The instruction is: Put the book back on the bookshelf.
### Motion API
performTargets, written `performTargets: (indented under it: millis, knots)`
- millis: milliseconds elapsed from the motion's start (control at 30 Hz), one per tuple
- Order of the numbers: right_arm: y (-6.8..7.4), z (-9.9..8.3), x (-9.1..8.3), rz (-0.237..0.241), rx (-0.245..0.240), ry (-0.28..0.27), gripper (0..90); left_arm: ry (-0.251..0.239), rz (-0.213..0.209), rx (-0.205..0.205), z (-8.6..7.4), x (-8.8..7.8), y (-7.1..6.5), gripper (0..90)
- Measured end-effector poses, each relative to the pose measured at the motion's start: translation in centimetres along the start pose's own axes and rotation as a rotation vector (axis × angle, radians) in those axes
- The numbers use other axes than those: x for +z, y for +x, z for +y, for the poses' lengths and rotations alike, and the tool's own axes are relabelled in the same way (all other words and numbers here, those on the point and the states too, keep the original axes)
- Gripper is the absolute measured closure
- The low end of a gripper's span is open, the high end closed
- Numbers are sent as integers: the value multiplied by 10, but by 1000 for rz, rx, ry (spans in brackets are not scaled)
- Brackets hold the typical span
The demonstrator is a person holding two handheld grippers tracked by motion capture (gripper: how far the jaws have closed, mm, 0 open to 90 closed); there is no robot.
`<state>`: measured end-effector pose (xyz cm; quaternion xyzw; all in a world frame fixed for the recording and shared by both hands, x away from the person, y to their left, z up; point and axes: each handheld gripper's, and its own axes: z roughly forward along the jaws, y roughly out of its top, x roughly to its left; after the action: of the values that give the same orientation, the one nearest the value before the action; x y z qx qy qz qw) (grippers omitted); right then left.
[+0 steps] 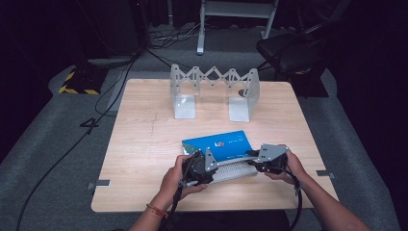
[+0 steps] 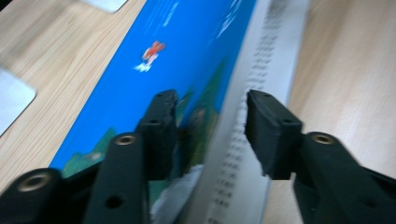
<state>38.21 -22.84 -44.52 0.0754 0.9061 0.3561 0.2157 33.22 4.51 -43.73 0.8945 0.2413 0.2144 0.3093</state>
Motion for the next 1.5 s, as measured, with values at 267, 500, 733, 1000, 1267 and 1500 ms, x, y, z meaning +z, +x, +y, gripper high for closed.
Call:
performTargets:
  millis: [267, 500, 733, 1000, 1267, 1500]
  knots:
    - [-5, -6, 5, 35, 28, -72, 546, -19, -66, 38, -14, 2, 15, 688]
    - [-22, -28, 12, 14, 39, -124, 627, -44, -127, 2, -21, 0, 32, 689]
    - [-9, -11, 11, -35, -67, -71, 672, 30, -60, 4, -12, -2, 20, 448]
    - [2, 5, 5, -56, -52, -51, 684, 71, 27, 20, 7, 10, -5, 362]
    - [10, 12, 5, -40, -41, -51, 678, 39, 64, 19, -1, 18, 3, 635]
    - [-1, -1, 6, 60, 11, -177, 653, 28, 38, 32, -5, 18, 6, 665]
